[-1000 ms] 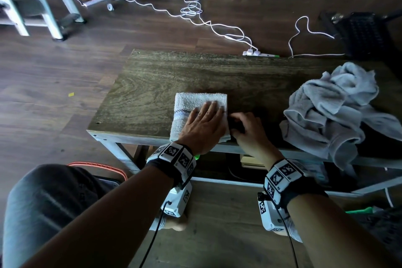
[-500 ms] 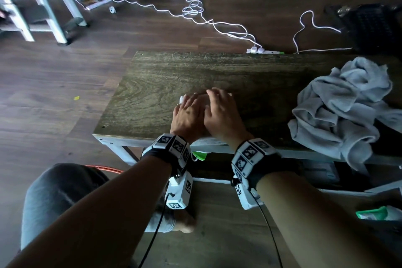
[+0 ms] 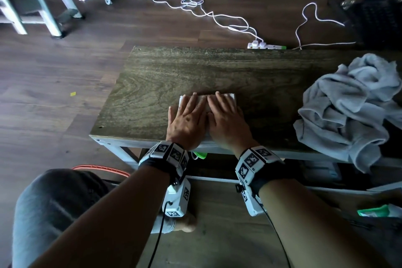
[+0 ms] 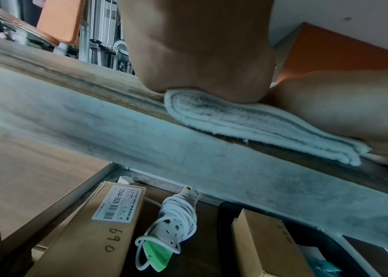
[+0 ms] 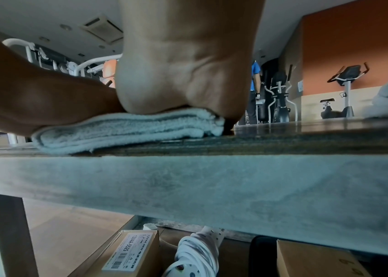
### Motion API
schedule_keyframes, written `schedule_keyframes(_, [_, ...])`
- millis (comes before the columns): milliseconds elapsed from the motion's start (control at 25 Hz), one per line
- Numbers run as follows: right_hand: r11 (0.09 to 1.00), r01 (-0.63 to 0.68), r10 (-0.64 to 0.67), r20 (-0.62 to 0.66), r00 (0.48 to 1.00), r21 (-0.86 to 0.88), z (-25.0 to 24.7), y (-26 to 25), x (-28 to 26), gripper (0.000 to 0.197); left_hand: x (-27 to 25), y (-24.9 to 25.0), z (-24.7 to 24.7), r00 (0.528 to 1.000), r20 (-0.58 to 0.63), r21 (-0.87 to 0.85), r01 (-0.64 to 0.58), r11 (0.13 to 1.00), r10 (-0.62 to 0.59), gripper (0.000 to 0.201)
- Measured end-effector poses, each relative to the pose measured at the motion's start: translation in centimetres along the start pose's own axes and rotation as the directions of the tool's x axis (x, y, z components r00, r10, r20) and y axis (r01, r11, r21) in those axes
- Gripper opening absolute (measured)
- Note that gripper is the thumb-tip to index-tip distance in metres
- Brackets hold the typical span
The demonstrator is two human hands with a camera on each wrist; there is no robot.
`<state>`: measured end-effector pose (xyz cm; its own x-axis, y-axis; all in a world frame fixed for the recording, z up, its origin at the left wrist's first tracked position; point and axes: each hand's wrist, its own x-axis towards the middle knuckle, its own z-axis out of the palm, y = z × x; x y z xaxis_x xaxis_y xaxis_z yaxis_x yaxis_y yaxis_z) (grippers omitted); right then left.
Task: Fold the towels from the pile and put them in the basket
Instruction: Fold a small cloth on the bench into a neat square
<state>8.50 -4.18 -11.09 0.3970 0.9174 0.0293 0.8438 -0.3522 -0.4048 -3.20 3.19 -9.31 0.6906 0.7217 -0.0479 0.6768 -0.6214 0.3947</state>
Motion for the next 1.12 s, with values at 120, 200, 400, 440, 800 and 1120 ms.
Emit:
schedule_keyframes(120, [0.999, -0.016, 0.016, -0.007, 1.000, -0.034, 0.3, 0.3, 0.0, 0.067, 0.0, -0.2, 0.1, 1.000, 0.017, 0.005, 0.017, 1.000, -0.017, 0.052])
schedule_keyframes(200, [0.999, -0.030, 0.030, -0.015, 0.999, -0.022, 0.3, 0.3, -0.1, 0.071, 0.0, -0.5, 0.0, 0.998, 0.029, -0.004, 0.048, 0.999, -0.048, 0.052])
schedule_keyframes(400, [0.997, -0.072, 0.072, -0.004, 0.997, -0.004, 0.2, 0.6, -0.3, 0.061, 0.2, -0.8, 0.2, 0.995, 0.035, 0.017, 0.096, 0.995, -0.097, 0.051])
schedule_keyframes(440, [0.996, -0.084, 0.084, 0.003, 0.996, -0.003, 0.2, 0.6, -0.3, 0.060, 0.2, -0.8, 0.1, 0.995, 0.029, 0.025, 0.093, 0.995, -0.093, 0.052])
schedule_keyframes(800, [0.995, -0.099, 0.099, 0.017, 0.995, -0.001, 0.3, 1.1, -0.4, 0.060, 0.6, -1.4, 0.6, 0.989, 0.023, -0.077, 0.147, 0.986, -0.146, 0.053])
schedule_keyframes(1120, [0.936, -0.312, 0.310, 0.038, 0.950, 0.159, -1.0, 0.4, -1.6, 0.072, 0.2, -2.4, 0.7, 0.952, -0.100, -0.255, 0.256, 0.932, -0.289, 0.070])
